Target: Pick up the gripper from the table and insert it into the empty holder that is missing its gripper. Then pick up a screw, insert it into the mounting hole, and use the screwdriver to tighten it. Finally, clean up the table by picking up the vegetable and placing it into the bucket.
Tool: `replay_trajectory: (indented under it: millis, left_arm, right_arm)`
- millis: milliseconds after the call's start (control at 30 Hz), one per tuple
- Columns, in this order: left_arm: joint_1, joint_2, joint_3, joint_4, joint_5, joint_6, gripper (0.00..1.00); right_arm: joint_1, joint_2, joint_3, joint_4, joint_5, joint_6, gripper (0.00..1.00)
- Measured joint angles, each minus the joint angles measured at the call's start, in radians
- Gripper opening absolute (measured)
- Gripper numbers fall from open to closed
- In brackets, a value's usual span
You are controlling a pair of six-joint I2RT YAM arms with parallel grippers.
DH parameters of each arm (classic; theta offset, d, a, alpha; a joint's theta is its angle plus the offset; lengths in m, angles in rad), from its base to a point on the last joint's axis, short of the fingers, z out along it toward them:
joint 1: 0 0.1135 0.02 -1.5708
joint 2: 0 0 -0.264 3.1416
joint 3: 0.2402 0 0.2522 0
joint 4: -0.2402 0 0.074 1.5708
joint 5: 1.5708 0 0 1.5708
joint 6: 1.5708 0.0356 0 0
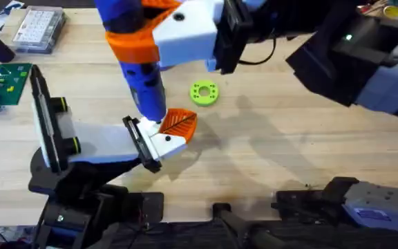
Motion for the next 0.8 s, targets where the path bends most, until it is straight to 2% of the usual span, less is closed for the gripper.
replay_trajectory:
  millis: [333,800]
  left_arm:
    - [-0.001,0.0,0.004,-0.003,0.011,-0.014,0.012]
    - [-0.003,0.0,0.004,0.0,0.019,-0.014,0.013]
  right_arm:
    - [-0.016,0.002,0.015,-0.016,-0.032,-0.037,0.049]
    - [-0.042,0.002,0.015,-0.017,-0.042,-0.01,0.049]
